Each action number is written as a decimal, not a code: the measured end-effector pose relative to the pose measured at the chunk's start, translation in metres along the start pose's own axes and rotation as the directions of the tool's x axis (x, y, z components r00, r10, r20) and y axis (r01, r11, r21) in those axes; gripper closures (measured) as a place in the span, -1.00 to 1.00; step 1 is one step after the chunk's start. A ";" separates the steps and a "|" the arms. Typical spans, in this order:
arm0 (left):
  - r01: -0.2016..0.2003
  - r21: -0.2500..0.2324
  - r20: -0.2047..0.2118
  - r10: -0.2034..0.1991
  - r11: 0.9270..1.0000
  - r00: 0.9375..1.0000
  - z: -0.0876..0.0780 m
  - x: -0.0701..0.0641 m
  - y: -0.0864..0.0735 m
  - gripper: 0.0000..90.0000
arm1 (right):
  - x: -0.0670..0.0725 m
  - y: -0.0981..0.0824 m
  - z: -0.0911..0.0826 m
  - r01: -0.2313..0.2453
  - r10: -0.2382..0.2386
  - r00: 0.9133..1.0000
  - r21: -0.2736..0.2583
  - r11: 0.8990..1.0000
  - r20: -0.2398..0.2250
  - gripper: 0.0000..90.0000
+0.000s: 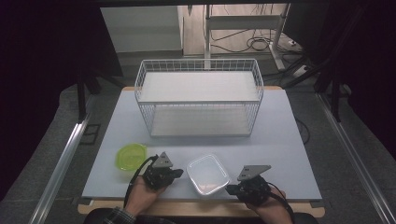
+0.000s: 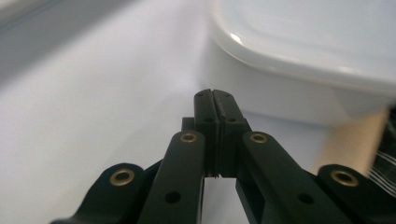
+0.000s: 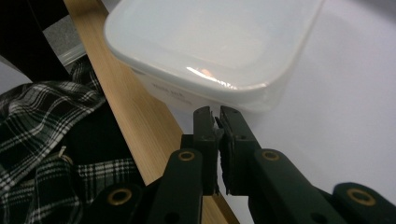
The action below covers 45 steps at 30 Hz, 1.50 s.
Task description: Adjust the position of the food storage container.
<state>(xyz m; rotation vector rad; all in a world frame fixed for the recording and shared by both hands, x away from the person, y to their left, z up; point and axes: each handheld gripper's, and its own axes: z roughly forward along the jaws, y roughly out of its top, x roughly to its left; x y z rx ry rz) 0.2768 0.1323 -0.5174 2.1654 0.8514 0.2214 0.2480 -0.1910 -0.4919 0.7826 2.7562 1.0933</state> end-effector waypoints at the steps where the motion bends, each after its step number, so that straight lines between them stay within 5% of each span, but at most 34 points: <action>1: -0.014 -0.005 -0.004 0.014 1.000 1.000 0.005 0.004 0.006 0.98 | -0.001 0.001 0.003 -0.004 0.004 1.000 -0.001 1.000 0.007 0.87; 6: -0.044 0.002 0.003 0.044 0.999 0.999 0.015 0.005 0.015 0.99 | -0.006 0.002 0.005 -0.032 0.032 0.999 -0.015 0.999 0.027 0.83; 12: -0.035 0.012 0.015 0.035 0.999 0.999 0.012 0.003 0.013 0.99 | -0.015 0.006 0.004 -0.053 0.056 0.996 -0.037 0.998 0.064 0.88; 16: -0.053 0.033 0.054 0.051 0.998 0.997 0.009 -0.003 0.010 0.99 | -0.024 0.007 0.006 -0.074 0.079 0.992 -0.052 0.996 0.096 0.91; 22: -0.011 0.025 0.007 0.010 1.000 1.000 0.017 0.004 0.017 0.98 | -0.040 0.013 0.012 -0.123 0.132 0.986 -0.098 0.988 0.100 0.97; 28: -0.009 0.028 -0.001 0.009 1.000 1.000 0.014 0.003 0.017 0.99 | -0.050 0.019 0.021 -0.150 0.161 0.981 -0.107 0.983 0.109 0.99; 41: 0.002 0.048 0.000 -0.002 0.999 1.000 0.003 -0.007 0.008 0.99 | -0.052 0.029 0.032 -0.127 0.140 0.982 -0.107 0.986 0.123 0.99; 45: -0.003 0.051 -0.054 0.006 0.999 0.999 0.007 -0.004 0.013 0.99 | -0.050 0.029 0.031 -0.112 0.124 0.983 -0.099 0.989 0.133 0.99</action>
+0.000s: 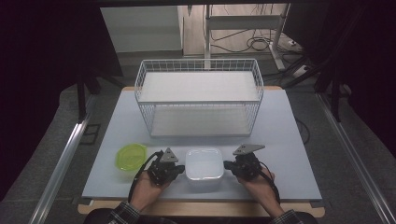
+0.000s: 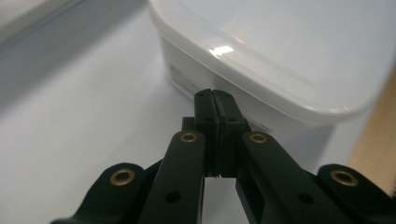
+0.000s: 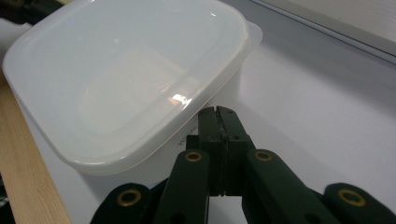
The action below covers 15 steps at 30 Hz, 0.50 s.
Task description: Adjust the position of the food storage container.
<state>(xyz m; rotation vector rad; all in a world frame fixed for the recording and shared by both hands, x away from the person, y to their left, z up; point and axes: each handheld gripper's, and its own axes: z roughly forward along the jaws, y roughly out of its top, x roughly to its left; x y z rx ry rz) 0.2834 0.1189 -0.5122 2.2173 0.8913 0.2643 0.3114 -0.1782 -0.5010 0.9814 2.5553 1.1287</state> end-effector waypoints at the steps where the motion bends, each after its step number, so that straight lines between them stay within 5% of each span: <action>1: 0.002 -0.004 -0.004 -0.002 1.000 1.000 0.001 0.001 0.001 0.99 | 0.001 0.000 -0.001 0.005 -0.005 1.000 0.004 1.000 0.006 0.99; 10: 0.009 -0.019 -0.006 -0.009 1.000 1.000 0.003 0.003 0.003 0.99 | 0.003 -0.002 -0.003 0.006 -0.007 1.000 0.013 1.000 0.017 0.99; 14: 0.043 -0.052 -0.014 -0.044 0.998 0.999 -0.007 0.006 0.001 0.78 | 0.005 -0.002 -0.007 0.009 -0.009 1.000 0.021 1.000 0.020 0.87; 15: 0.062 -0.077 -0.027 -0.065 0.995 0.998 -0.017 0.007 -0.004 0.74 | 0.007 -0.003 -0.013 0.032 -0.032 0.998 0.010 0.999 0.051 0.72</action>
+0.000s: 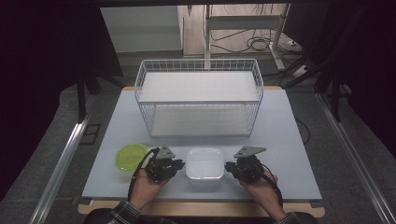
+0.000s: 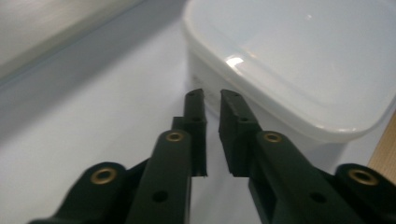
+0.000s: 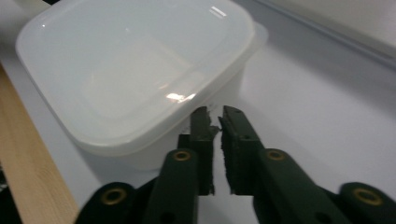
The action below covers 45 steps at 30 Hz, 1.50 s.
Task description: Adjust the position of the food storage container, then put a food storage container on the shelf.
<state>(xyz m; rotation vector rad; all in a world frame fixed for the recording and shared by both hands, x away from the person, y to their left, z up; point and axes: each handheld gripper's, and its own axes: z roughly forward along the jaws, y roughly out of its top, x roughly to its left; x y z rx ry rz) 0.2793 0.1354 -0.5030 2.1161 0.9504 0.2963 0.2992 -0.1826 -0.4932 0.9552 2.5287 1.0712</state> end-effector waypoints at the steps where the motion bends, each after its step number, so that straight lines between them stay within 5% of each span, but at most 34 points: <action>1: 0.000 0.000 0.000 0.000 1.000 1.000 0.000 0.000 0.000 0.67 | 0.000 0.000 0.000 0.000 0.000 1.000 0.000 1.000 0.000 0.72; 2: 0.009 -0.032 -0.012 -0.009 0.999 1.000 -0.014 0.001 -0.006 0.55 | -0.001 -0.001 -0.006 0.006 -0.006 1.000 -0.029 1.000 0.009 0.57; 8: 0.027 -0.105 -0.013 -0.029 0.994 0.999 -0.036 0.002 -0.018 0.02 | -0.006 -0.007 -0.024 0.024 -0.022 0.999 -0.090 0.996 0.023 0.11; 10: 0.025 -0.112 -0.011 -0.026 0.993 1.000 -0.037 0.001 -0.022 -0.22 | -0.007 -0.009 -0.029 0.021 -0.019 1.000 -0.111 0.994 0.013 -0.04; 16: -0.001 -0.084 -0.024 -0.001 0.997 1.000 -0.038 -0.003 -0.030 -0.54 | -0.005 -0.012 -0.033 0.034 -0.035 0.999 -0.130 0.991 -0.002 -0.40; 24: -0.004 -0.076 0.006 0.004 0.997 1.000 -0.037 -0.007 -0.042 -0.71 | -0.005 -0.019 -0.034 0.018 -0.019 1.000 -0.137 0.990 -0.008 -0.66; 45: -0.078 -0.126 -0.004 0.078 0.989 0.997 -0.031 -0.007 -0.044 -0.80 | -0.007 -0.026 -0.033 0.013 -0.014 1.000 -0.138 0.990 -0.007 -0.81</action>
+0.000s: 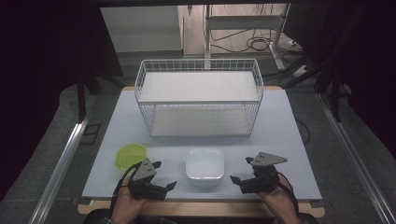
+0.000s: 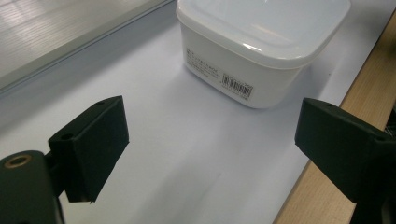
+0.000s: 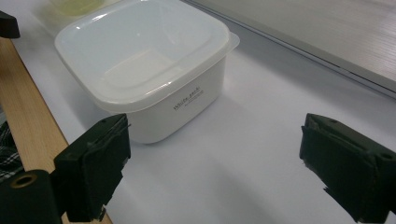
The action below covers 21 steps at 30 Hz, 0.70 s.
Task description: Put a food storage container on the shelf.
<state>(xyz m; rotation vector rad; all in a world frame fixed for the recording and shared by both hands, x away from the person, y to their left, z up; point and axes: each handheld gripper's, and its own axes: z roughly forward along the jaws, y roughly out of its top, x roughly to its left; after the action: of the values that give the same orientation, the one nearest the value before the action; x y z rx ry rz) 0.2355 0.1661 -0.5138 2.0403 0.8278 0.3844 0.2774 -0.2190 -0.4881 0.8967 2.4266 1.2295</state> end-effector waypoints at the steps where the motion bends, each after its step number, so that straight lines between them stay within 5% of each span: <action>1: -0.002 0.000 0.000 0.002 1.000 1.000 0.001 0.000 0.000 -0.81 | 0.000 0.000 0.000 0.003 -0.003 1.000 -0.002 1.000 -0.002 -0.82; 21: -0.016 0.059 -0.001 0.016 0.998 1.000 0.013 -0.005 0.007 -0.83 | 0.003 0.003 0.005 -0.002 0.002 1.000 0.011 1.000 -0.023 -0.82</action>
<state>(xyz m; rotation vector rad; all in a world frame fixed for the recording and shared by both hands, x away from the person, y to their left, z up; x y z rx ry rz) 0.2417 0.1518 -0.5156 2.1030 0.8329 0.3741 0.2787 -0.2130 -0.4883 0.8930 2.4535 1.2347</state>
